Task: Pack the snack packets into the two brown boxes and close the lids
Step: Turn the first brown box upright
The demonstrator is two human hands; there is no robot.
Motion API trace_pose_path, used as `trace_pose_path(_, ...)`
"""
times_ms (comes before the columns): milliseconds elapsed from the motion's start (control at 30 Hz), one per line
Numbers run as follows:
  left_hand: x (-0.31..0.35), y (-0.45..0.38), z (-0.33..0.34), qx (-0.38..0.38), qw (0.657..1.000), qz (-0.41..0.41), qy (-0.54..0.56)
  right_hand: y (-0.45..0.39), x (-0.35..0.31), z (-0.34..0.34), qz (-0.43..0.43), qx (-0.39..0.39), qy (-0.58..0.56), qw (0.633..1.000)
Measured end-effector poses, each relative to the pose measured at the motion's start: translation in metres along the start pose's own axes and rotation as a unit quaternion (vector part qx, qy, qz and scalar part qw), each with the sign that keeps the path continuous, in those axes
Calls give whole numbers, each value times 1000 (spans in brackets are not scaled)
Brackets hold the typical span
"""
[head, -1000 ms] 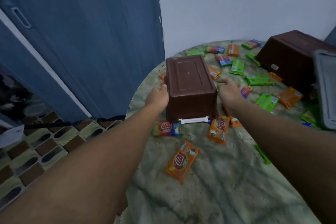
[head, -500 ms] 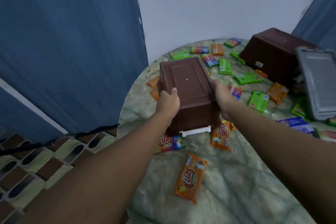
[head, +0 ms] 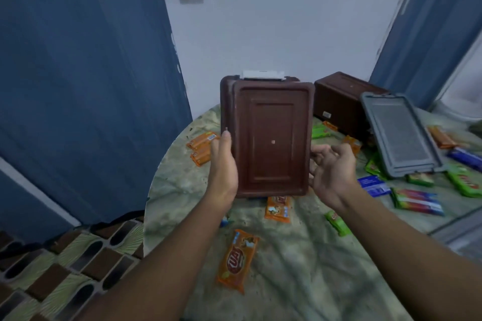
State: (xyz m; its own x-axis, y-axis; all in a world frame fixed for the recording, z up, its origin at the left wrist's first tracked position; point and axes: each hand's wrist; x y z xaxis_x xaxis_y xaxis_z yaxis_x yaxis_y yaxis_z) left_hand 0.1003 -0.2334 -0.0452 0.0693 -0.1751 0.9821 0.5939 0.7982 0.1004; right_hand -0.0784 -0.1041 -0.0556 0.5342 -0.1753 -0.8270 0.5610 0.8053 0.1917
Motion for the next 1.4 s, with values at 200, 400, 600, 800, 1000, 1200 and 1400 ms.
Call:
trace_pose_path(200,-6,37,22,-5,992,13,122,46,-9,-36,28,-12,-80,996)
trace_pose_path(400,-10,57,36,-40,993,29,108,77,-19,-45,53,-44,-123,990)
trace_pose_path(600,-3,66,39,-80,991,-23,103,88,-37,-54,106,-100,-116,983)
trace_pose_path(800,-5,79,32,-113,979,-94,143,77,-40,-66,162,-60,153,973)
trace_pose_path(1000,-6,82,35,-85,993,-52,56,58,-45,-74,159,5,385,909)
trace_pose_path(1200,6,64,33,47,956,16,-290,56,-64,-70,32,42,508,860)
trace_pose_path(1400,26,48,31,-96,879,-33,-466,63,-72,-78,14,-58,591,804)
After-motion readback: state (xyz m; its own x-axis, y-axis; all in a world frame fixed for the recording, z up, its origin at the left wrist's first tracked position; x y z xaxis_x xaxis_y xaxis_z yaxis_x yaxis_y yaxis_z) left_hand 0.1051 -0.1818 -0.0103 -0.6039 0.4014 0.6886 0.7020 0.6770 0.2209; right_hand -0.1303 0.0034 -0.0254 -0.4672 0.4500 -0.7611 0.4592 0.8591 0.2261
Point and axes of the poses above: each hand's wrist, its own y-axis away from the middle knuckle, its own z-axis out of the palm, x = y × z, and after that the axes turned 11 degrees about -x, right-handed
